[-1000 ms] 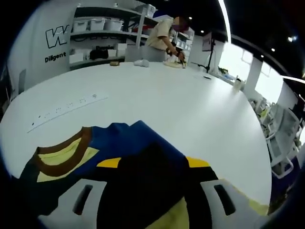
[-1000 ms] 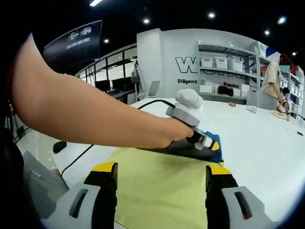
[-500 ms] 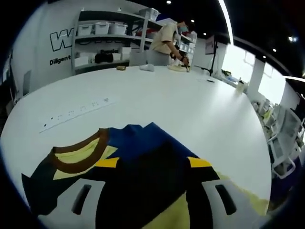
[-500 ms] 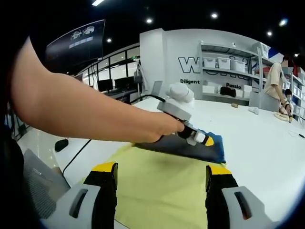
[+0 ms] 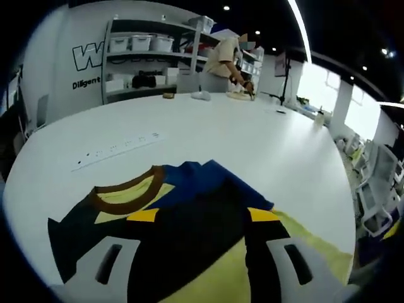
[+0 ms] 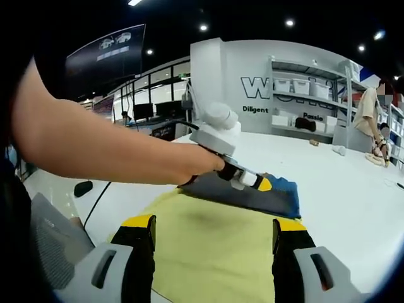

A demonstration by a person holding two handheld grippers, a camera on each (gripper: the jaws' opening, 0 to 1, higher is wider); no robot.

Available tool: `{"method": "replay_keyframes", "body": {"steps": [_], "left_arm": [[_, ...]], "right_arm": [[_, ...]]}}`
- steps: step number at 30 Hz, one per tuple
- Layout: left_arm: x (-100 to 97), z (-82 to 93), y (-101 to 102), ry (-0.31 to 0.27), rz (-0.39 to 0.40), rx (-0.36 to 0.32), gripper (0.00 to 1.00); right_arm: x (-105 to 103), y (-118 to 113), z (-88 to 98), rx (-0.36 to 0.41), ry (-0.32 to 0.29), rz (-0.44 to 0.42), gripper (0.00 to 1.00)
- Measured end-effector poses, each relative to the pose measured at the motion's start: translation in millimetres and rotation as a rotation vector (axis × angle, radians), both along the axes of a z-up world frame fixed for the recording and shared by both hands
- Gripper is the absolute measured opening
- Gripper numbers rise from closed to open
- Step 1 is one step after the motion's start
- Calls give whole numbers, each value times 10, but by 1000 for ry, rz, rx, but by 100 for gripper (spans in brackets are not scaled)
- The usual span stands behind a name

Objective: Fold the garment on the visible template until the final outline fits inside the template.

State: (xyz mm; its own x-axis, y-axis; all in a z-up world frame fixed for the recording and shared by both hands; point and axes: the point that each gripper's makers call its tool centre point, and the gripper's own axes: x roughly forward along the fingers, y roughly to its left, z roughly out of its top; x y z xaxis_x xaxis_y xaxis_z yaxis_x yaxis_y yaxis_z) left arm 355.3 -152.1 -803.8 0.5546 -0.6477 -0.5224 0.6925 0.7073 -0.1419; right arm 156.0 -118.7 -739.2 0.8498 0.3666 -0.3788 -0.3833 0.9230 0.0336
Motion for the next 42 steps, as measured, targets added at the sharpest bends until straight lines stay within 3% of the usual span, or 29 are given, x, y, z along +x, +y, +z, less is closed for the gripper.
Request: {"method": "replay_keyframes", "body": {"steps": [7,23,33,42], "left_arm": [[-104,163,201,-27,15,-30,48],[-469,322,768,-47,79,-63,47],[-829,373,1174,-49,100,-58,47],[-1147,495,1531,-41,161,-102,46]], "right_arm": [[-3,11,14,-2,-6,6,75],[-26,94,32,-9,-15,39,75],[-36,113,49,-6,-20,51,76],[-42,135,45,-8,-18,62,76]]}}
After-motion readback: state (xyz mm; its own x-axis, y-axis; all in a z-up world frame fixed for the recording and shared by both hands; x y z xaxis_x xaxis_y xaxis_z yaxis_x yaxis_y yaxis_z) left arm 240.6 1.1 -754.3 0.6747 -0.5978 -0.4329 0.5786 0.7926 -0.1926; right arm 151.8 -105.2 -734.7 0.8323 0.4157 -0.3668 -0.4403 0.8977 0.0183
